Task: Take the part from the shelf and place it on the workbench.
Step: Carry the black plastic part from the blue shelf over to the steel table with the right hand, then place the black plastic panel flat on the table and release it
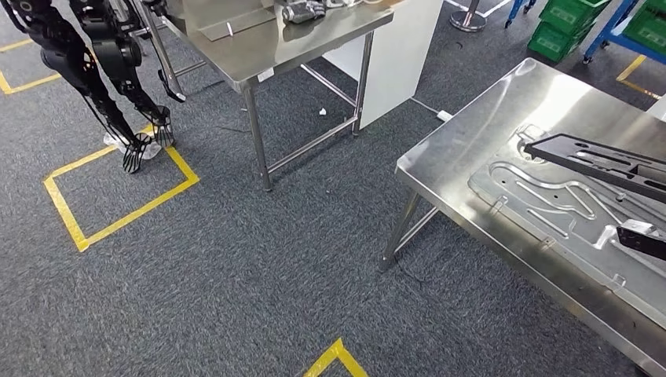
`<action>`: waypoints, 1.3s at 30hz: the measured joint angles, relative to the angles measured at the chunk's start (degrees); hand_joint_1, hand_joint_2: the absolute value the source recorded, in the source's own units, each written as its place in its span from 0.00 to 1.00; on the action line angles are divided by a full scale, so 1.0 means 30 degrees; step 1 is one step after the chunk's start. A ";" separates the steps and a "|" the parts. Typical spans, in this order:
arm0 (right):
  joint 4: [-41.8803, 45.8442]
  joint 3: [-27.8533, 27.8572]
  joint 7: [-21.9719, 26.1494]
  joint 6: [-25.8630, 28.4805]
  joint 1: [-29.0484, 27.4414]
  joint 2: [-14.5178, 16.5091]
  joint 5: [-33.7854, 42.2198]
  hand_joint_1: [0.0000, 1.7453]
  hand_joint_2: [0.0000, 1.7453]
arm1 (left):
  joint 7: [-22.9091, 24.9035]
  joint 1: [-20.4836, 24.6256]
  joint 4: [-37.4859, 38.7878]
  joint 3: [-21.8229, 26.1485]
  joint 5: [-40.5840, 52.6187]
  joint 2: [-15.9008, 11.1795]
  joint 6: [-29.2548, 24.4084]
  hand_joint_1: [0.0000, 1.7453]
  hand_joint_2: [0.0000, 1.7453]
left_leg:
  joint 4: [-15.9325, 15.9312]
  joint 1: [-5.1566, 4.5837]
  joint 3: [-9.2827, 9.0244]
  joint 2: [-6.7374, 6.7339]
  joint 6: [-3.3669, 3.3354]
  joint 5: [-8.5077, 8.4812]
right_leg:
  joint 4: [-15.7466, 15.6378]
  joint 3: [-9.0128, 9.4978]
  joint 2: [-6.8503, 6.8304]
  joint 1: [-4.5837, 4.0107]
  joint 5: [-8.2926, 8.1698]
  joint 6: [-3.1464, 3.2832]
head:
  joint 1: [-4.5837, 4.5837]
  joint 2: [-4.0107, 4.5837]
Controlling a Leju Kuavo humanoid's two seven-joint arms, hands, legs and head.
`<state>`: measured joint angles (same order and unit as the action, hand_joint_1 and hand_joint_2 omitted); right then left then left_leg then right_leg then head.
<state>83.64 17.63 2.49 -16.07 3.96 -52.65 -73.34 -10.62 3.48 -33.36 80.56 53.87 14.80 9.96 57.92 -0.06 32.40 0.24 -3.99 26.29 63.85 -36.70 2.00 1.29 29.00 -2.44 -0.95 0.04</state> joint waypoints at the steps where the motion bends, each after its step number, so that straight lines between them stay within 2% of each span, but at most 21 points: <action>1: -0.0033 0.0033 0.0002 -0.0016 0.0016 0.0005 -0.0027 1.00 1.00 | 0.0006 -0.0036 -0.0024 0.0009 -0.0002 -0.0002 -0.0004 0.00 1.00 | -0.0044 -0.0003 0.0004 -0.0054 -0.0031 -0.0026 | 0.1136 -0.0514 -0.0339 0.0027 0.0614 -0.0098 | 0.0000 0.0000; 2: -0.0067 0.0055 0.0009 -0.0044 0.0008 0.0042 -0.0036 1.00 1.00 | 0.0020 -0.0073 -0.0031 0.0018 -0.0004 -0.0002 -0.0011 0.00 1.00 | -0.0052 -0.0004 0.0018 -0.0110 -0.0037 -0.0034 | 0.2280 -0.1029 -0.0470 0.0098 0.1101 -0.0192 | 0.0002 0.0000; 3: -0.0115 0.0060 0.0026 -0.0078 -0.0005 0.0077 -0.0042 1.00 1.00 | 0.0039 -0.0104 -0.0033 0.0027 -0.0004 0.0000 -0.0018 0.00 1.00 | -0.0038 -0.0002 0.0032 -0.0162 -0.0026 -0.0026 | 0.3066 -0.1376 -0.0526 0.0179 0.1311 -0.0276 | 0.0002 0.0000; 4: -0.0169 0.0060 0.0053 -0.0113 -0.0009 0.0108 -0.0060 1.00 1.00 | 0.0069 -0.0123 -0.0035 0.0037 -0.0005 0.0007 -0.0026 0.00 1.00 | -0.0010 0.0007 0.0040 -0.0211 0.0000 -0.0008 | 0.3156 -0.1393 -0.0563 0.0265 0.1138 -0.0354 | 0.0004 0.0000; 5: -0.0220 0.0060 0.0078 -0.0137 0.0011 0.0122 -0.0084 1.00 1.00 | 0.0104 -0.0132 -0.0037 0.0046 -0.0016 0.0018 -0.0033 0.00 1.00 | 0.0036 0.0025 0.0043 -0.0252 0.0049 0.0025 | 0.2512 -0.1048 -0.0609 0.0342 0.0649 -0.0428 | 0.0002 0.0000; 7: -0.0311 0.0060 0.0109 -0.0167 0.0130 0.0139 -0.0167 1.00 1.00 | 0.0179 -0.0116 -0.0076 0.0062 -0.0083 0.0040 -0.0042 0.00 1.00 | 0.0165 0.0037 0.0042 -0.0312 0.0221 0.0134 | 0.0025 0.0255 -0.0764 0.0424 -0.0465 -0.0541 | -0.0002 -0.0002; 9: -0.0388 0.0060 0.0109 -0.0229 0.0292 0.0182 -0.0273 1.00 1.00 | 0.0259 -0.0063 -0.0175 0.0077 -0.0173 0.0051 -0.0082 0.00 1.00 | 0.0274 -0.0013 0.0047 -0.0346 0.0422 0.0233 | -0.1551 0.1017 -0.0785 0.0348 -0.0896 -0.0405 | 0.0004 -0.0002; 11: -0.0466 0.0056 0.0124 -0.0299 0.0385 0.0239 -0.0386 1.00 1.00 | 0.0339 -0.0017 -0.0290 0.0093 -0.0217 0.0056 -0.0153 0.00 1.00 | 0.0308 -0.0072 0.0081 -0.0357 0.0251 0.0314 | -0.1745 0.1062 -0.0685 0.0289 -0.0908 -0.0219 | 0.0015 -0.0003; 13: -0.0526 0.0053 0.0155 -0.0330 0.0446 0.0275 -0.0459 1.00 1.00 | 0.0384 0.0002 -0.0373 0.0106 -0.0231 0.0062 -0.0224 0.00 1.00 | 0.0258 -0.0089 0.0080 -0.0369 0.0008 0.0330 | -0.1753 0.1078 -0.0653 0.0276 -0.0897 -0.0140 | 0.0018 -0.0005; 14: -0.0545 0.0053 0.0171 -0.0333 0.0475 0.0286 -0.0482 1.00 1.00 | 0.0410 0.0012 -0.0399 0.0111 -0.0239 0.0073 -0.0251 0.00 1.00 | 0.0228 -0.0077 0.0053 -0.0374 0.0005 0.0305 | -0.1752 0.1081 -0.0638 0.0237 -0.0883 -0.0082 | 0.0020 -0.0003; 18: -0.0610 0.0042 0.0226 -0.0333 0.0561 0.0359 -0.0546 1.00 1.00 | 0.0459 0.0029 -0.0463 0.0126 -0.0288 0.0122 -0.0310 0.00 1.00 | 0.0083 0.0008 -0.0016 -0.0364 0.0234 0.0204 | -0.1736 0.1069 -0.0646 0.0124 -0.0850 0.0118 | 0.0024 0.0000; 26: -0.0668 0.0029 0.0353 -0.0342 0.0625 0.0632 -0.0641 1.00 1.00 | 0.0466 0.0035 -0.0474 0.0153 -0.0435 0.0129 -0.0384 0.00 1.00 | 0.0005 0.0052 -0.0096 -0.0345 0.0617 0.0166 | -0.1699 0.1039 -0.0670 0.0017 -0.0833 0.0175 | 0.0020 -0.0002; 39: -0.0761 -0.0220 0.0481 -0.0406 0.0915 0.0923 -0.0767 1.00 1.00 | 0.0528 0.0085 -0.0476 0.0170 -0.0608 0.0144 -0.0761 0.00 1.00 | 0.0088 0.0061 -0.0078 -0.0346 0.0702 0.0216 | -0.1700 0.1077 -0.0672 0.0077 -0.0837 0.0169 | 0.0018 0.0000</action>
<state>81.35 16.97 3.93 -17.29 6.71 -49.88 -75.64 -9.04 3.74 -34.79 81.07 52.04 15.23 7.68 58.18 0.13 32.17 -0.80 -1.89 26.94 58.74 -33.47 -0.02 1.52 26.49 -1.93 -0.90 0.04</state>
